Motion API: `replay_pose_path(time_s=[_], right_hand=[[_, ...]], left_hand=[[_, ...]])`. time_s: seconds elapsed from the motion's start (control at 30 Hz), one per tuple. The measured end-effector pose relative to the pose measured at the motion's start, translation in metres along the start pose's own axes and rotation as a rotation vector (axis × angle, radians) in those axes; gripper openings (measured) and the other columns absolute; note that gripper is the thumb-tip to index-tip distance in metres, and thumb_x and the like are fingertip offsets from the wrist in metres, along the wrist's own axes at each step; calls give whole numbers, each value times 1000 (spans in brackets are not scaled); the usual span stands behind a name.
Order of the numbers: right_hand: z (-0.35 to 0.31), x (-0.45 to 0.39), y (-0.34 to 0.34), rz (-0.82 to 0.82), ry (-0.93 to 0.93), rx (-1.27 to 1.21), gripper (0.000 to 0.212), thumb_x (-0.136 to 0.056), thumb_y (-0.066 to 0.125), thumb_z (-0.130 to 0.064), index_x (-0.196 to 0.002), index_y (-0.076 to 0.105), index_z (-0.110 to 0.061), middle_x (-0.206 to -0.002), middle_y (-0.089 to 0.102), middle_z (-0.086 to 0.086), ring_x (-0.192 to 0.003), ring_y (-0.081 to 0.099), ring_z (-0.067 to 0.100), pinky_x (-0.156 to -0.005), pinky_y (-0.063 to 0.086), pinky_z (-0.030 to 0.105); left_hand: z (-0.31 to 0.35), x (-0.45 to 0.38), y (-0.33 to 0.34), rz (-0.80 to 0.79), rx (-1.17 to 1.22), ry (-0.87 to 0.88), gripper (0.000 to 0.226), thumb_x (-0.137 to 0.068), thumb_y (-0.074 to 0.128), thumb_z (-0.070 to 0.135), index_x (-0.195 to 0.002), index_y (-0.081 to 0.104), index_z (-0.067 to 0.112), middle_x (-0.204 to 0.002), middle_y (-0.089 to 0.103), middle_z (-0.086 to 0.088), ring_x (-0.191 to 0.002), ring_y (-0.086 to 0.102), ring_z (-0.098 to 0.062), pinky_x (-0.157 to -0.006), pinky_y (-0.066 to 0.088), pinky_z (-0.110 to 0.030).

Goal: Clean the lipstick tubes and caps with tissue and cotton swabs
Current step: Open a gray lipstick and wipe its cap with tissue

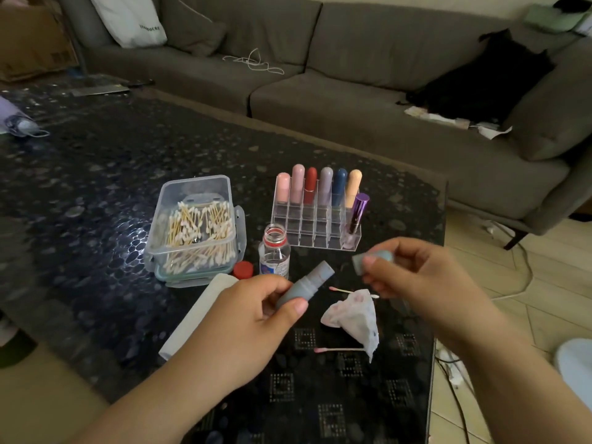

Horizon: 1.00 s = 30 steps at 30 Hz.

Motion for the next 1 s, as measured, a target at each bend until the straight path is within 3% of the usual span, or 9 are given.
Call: replay_pose_path(time_s=[0.07, 0.23, 0.3, 0.4, 0.53, 0.67, 0.8, 0.9, 1.0], right_hand=[[10, 1, 12, -36, 26, 186, 12, -76, 75, -19, -84, 66, -21, -77, 72, 1, -70, 67, 16, -66, 55, 22], [7, 1, 39, -38, -173, 641, 18, -78, 73, -35, -94, 65, -34, -91, 59, -18, -86, 51, -3, -75, 40, 3], [3, 1, 50, -30, -294, 799, 23, -80, 69, -43, -102, 67, -39, -97, 48, -20, -93, 35, -4, -82, 29, 9], [10, -4, 61, -32, -304, 919, 29, -82, 63, -51, -110, 66, -42, -100, 39, -16, -101, 28, 3, -83, 17, 22], [3, -3, 70, 49, -446, 1045, 26, -77, 66, -52, -98, 73, -39, -94, 50, -9, -99, 48, 20, -80, 22, 32], [21, -5, 72, -89, -311, 1125, 44, -90, 48, -55, -131, 50, -43, -120, 40, -11, -118, 29, 13, -93, 19, 28], [3, -1, 58, 1, -373, 905, 45, -88, 56, -47, -132, 52, -36, -108, 45, -15, -111, 38, 6, -92, 24, 22], [-11, 5, 29, 110, -329, 479, 22, -87, 63, -29, -109, 66, -32, -96, 61, -12, -91, 55, 0, -82, 42, 10], [-10, 11, 29, 19, -239, 185, 16, -82, 66, -28, -94, 65, -39, -92, 67, -5, -85, 60, 3, -74, 46, 7]], left_hand=[[-4, -2, -4, 42, 3, -24, 11, -85, 59, 37, -90, 65, 29, -77, 69, 3, -74, 65, -12, -79, 53, -42], [-6, -2, -9, 97, 0, -39, 9, -86, 62, 30, -95, 65, 31, -81, 69, 12, -76, 63, 1, -74, 51, -23], [-6, -2, -7, 92, -6, -40, 9, -86, 63, 29, -95, 64, 32, -84, 68, 14, -78, 62, 4, -71, 48, -13], [-6, -2, -7, 92, 0, -44, 10, -86, 63, 29, -96, 64, 31, -85, 69, 14, -80, 61, 6, -68, 45, -7], [-7, -2, -7, 87, 27, -51, 12, -86, 63, 30, -98, 62, 34, -87, 69, 14, -79, 63, 3, -72, 48, -12], [-8, -2, -6, 86, 65, -60, 10, -85, 60, 31, -95, 62, 32, -86, 70, 13, -80, 66, -2, -82, 54, -32], [-8, -3, -4, 82, 109, -66, 11, -82, 57, 36, -92, 62, 33, -85, 70, 13, -82, 67, -5, -84, 54, -38], [-5, -2, -2, 76, 120, -59, 10, -83, 60, 35, -92, 62, 32, -84, 70, 13, -81, 67, -4, -83, 54, -37], [2, -3, 3, 70, 142, -22, 8, -83, 65, 28, -91, 63, 29, -82, 70, 14, -79, 66, -2, -81, 53, -30]])
Point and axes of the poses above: each hand's wrist, its own x-axis away from the middle knuckle, its own y-axis out of the palm, z = x × y, the point moved 10 cm from there along -x, towards the middle knuckle
